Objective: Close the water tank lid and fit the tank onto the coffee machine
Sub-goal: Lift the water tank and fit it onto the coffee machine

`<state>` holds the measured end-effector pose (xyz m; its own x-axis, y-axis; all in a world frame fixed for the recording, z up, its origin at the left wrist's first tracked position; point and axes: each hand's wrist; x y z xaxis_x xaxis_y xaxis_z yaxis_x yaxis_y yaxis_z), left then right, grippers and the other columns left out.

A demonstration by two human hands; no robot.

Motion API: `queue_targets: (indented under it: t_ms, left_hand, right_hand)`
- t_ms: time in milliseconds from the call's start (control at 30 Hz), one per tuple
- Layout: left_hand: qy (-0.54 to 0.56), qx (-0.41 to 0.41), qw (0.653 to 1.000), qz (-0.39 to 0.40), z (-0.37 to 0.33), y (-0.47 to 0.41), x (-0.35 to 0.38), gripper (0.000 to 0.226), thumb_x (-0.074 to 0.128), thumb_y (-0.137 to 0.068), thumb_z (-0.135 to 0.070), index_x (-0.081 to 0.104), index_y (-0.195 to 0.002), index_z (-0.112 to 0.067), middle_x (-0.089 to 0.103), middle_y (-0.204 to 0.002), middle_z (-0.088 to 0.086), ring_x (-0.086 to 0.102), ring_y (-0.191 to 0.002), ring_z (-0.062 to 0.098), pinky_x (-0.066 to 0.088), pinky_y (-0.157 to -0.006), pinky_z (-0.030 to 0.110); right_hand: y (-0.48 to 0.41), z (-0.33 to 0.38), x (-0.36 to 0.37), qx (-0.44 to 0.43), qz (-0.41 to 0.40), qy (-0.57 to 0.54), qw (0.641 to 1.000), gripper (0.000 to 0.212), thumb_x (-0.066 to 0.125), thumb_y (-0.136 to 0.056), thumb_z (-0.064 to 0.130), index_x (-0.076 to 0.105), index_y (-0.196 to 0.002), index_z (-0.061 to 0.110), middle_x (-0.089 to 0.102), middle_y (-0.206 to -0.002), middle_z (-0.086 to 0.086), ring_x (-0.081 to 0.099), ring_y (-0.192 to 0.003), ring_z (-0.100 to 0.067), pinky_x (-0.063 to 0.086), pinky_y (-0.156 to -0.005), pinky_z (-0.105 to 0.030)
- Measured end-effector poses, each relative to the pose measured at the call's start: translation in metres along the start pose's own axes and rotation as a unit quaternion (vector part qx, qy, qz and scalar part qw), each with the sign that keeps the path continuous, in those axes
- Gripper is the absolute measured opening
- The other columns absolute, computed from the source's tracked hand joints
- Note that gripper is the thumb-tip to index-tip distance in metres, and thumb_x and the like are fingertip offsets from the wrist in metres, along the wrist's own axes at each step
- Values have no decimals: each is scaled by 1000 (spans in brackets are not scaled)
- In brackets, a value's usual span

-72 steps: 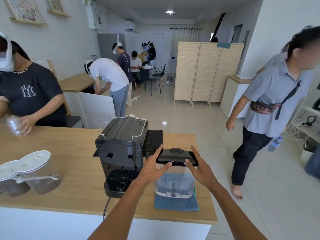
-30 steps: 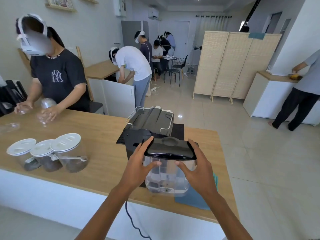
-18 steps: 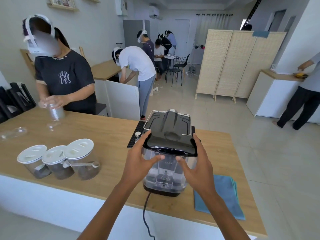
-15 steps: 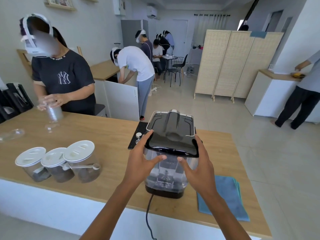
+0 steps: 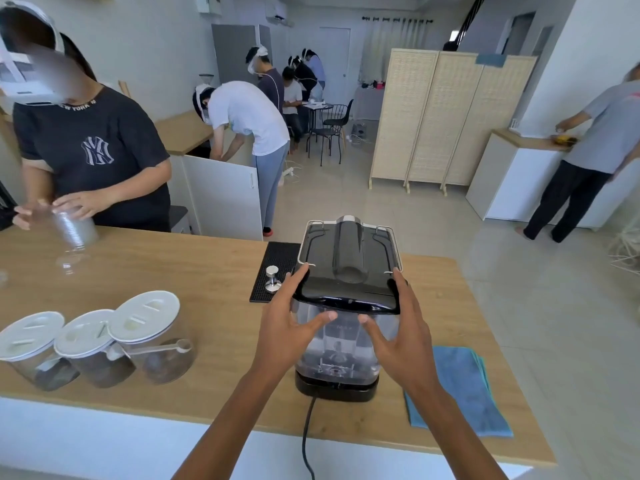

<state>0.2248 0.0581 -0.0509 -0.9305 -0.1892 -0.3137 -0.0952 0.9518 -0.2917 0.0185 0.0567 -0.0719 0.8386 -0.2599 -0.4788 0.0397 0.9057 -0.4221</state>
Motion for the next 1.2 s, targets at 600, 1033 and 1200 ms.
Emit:
queue_targets:
  t_ms: [600,1033,1200]
  left_hand:
    - [-60,14,998,16,31,8,7,98,74,-69,-63,31,-154,-42,40,-158,-17,44,-142,15,46,-111,42]
    - [-64,23,997,35,50,6,7,98,77,-77,-52,20,-156,-47,31,-155,-33,41,-139,-7,41,-112,29]
    - [-50,9,996,74,60,6,1,108,76,-83,-43,-3,-156,-51,28,-160,-27,34,-129,-27,28,-101,-1]
  right_hand:
    - [9,-28,18,19,1,-3,1000,93,60,-81,69,13,-158,49,21,-167,18,27,-152,-7,33,-109,-24]
    - [13,-31,19,33,-7,-14,999,95,66,-83,61,6,-155,57,17,-167,22,24,-152,-3,30,-108,-24]
    - [22,-45,15,36,-6,8,999,96,60,-85,68,-1,-157,53,16,-167,25,34,-148,-8,45,-108,-34]
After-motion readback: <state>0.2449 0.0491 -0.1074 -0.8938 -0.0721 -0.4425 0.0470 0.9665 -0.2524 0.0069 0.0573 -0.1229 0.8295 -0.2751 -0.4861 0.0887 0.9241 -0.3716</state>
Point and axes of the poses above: each hand's wrist, its own y-axis away from the middle knuckle, its own x-axis out of the palm, z = x × y
